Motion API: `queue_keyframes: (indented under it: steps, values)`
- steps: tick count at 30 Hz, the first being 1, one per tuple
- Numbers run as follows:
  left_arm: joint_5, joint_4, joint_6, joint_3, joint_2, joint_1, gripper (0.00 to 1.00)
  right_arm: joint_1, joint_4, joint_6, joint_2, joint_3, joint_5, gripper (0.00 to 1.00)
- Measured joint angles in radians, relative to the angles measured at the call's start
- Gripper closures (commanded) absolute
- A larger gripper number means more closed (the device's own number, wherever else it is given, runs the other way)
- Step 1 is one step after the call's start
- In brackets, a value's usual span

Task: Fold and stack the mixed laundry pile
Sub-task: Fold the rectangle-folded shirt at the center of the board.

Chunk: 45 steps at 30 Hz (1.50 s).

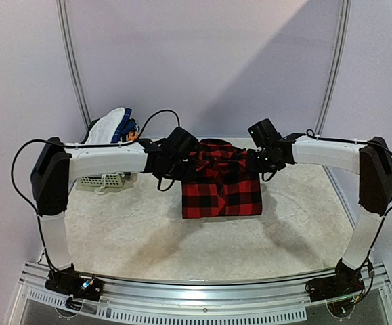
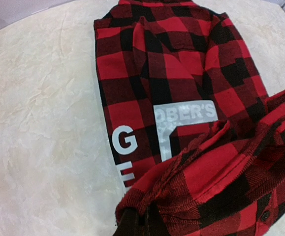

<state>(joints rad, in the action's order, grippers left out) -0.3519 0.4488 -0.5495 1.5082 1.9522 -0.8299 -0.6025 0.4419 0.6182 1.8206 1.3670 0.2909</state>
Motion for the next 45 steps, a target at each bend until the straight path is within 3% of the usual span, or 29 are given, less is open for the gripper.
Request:
queue_keyframes:
  steps: [5,16,19,23,26,28,32,36,41,45]
  values:
    - [0.045,0.000,0.027,0.068,0.110,0.047,1.00,0.023,-0.013,-0.020,0.103,0.048,-0.016,1.00]
    - [0.111,-0.003,0.068,0.134,0.184,0.092,1.00,0.049,-0.030,-0.030,0.211,0.117,-0.040,1.00]
    - [0.119,-0.007,0.073,0.154,0.208,0.097,0.96,0.055,-0.032,-0.029,0.231,0.129,-0.041,0.99]
    - [0.130,-0.019,0.081,0.162,0.231,0.105,0.79,0.061,-0.035,-0.027,0.269,0.158,-0.044,0.85]
    - [0.137,-0.026,0.089,0.170,0.252,0.113,0.42,0.069,-0.038,-0.025,0.293,0.174,-0.063,0.67]
    - [0.137,-0.025,0.112,0.180,0.263,0.119,0.26,0.080,-0.040,-0.029,0.307,0.192,-0.083,0.53]
    - [0.121,-0.008,0.145,0.225,0.266,0.128,0.13,0.119,-0.046,-0.033,0.322,0.235,-0.139,0.38]
    - [0.088,-0.002,0.181,0.264,0.241,0.130,0.16,0.146,-0.048,-0.059,0.312,0.276,-0.171,0.34]
    - [0.089,0.003,0.207,0.207,0.123,0.129,0.38,0.151,-0.061,-0.102,0.218,0.232,-0.225,0.37]
    - [0.163,-0.009,0.218,0.140,0.026,0.115,0.56,0.143,-0.111,-0.133,0.093,0.126,-0.356,0.44]
